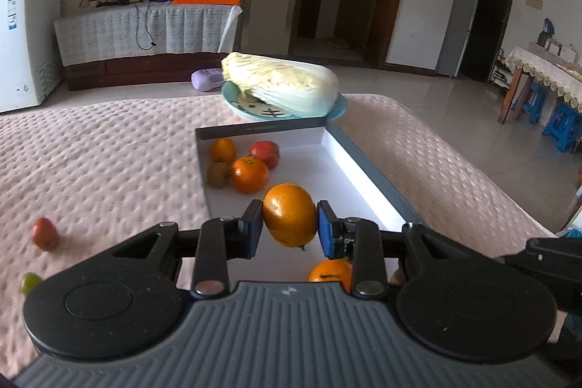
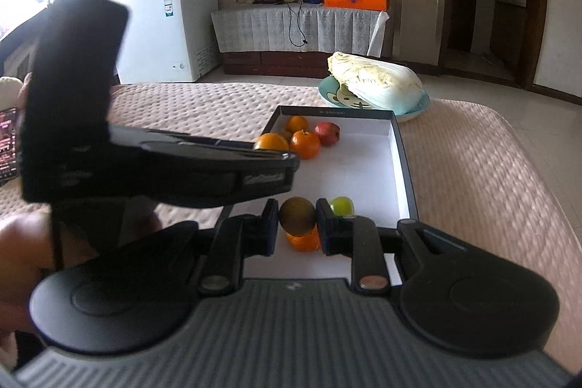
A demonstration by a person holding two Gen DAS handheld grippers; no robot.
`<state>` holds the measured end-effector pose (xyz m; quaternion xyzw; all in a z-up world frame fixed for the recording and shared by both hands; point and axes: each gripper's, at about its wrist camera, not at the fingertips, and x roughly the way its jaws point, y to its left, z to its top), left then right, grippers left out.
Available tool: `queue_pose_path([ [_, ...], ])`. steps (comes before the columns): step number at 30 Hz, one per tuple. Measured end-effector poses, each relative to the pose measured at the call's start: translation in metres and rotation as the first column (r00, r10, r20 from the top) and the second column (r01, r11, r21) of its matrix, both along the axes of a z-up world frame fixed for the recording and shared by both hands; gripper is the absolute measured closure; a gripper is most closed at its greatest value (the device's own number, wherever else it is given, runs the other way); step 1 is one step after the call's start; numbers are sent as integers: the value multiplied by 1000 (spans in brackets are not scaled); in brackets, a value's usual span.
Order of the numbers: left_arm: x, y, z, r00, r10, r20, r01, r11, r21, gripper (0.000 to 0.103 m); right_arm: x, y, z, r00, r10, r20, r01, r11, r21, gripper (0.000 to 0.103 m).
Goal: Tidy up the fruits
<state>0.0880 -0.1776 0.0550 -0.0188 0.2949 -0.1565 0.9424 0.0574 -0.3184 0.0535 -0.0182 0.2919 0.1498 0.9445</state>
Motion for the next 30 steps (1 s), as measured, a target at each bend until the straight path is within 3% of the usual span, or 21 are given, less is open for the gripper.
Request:
queue_pose_path([
  [14, 30, -13, -14, 999, 8, -41, -8, 1000, -2, 64, 4, -4, -3, 1000, -17, -18, 17, 999, 33, 78],
  [18, 25, -12, -10, 1000, 1, -12, -1, 1000, 0, 45, 7, -3, -5, 999, -28, -19, 29, 999, 36, 78],
  [30, -11, 20, 11, 998, 32, 61, -32, 999, 1, 44, 20, 2, -6, 996, -86, -2, 86, 994, 69, 78],
])
